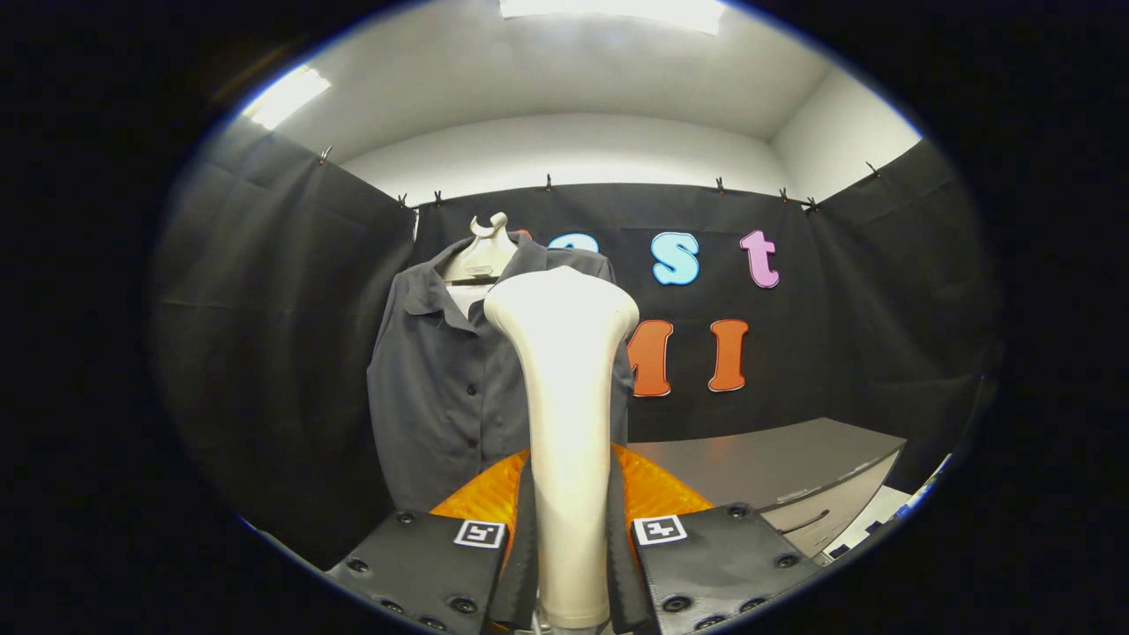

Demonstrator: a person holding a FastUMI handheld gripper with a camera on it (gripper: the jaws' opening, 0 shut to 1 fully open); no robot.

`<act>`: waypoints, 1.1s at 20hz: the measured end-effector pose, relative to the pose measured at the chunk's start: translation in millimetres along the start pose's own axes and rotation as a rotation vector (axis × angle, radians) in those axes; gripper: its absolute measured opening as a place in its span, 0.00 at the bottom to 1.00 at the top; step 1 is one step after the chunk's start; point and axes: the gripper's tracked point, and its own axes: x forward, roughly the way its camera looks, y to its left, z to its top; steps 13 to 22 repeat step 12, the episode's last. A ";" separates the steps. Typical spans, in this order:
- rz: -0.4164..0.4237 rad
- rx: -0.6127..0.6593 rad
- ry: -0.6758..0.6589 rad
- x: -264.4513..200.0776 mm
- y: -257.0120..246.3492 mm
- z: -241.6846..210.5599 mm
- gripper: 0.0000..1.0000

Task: Iron the clothes twice with a garment steamer, once on the left side and once on the right side.

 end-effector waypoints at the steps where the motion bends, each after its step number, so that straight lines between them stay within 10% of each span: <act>1: -0.002 -0.001 -0.008 -1.2 -1.4 3.6 0.39; 22: 0.000 -0.005 -0.025 -10.3 -11.2 17.9 0.39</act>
